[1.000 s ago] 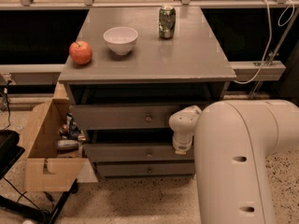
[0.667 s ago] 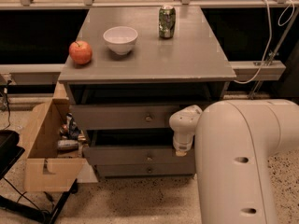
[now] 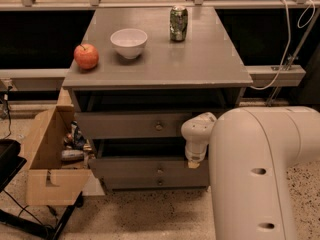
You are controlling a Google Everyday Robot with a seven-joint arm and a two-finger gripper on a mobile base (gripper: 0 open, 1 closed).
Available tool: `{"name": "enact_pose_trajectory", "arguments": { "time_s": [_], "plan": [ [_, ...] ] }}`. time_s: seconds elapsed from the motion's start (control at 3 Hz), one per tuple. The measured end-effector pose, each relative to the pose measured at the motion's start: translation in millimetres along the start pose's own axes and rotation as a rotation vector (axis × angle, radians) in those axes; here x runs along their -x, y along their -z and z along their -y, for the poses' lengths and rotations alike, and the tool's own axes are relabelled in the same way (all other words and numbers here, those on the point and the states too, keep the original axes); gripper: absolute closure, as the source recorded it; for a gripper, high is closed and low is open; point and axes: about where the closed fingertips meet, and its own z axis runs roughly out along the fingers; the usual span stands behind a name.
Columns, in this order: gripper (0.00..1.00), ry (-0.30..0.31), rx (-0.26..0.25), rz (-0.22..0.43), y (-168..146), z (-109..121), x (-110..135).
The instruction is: Open middle drawer
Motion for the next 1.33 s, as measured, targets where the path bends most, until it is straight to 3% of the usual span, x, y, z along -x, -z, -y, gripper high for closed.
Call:
{"name": "enact_pose_trajectory", "arguments": {
  "time_s": [1.0, 1.33],
  "plan": [
    [0.04, 0.001, 0.009, -0.003, -3.5, -3.5, -1.1],
    [0.00, 0.001, 0.010, -0.003, -4.4, -4.2, -1.3]
  ]
}}
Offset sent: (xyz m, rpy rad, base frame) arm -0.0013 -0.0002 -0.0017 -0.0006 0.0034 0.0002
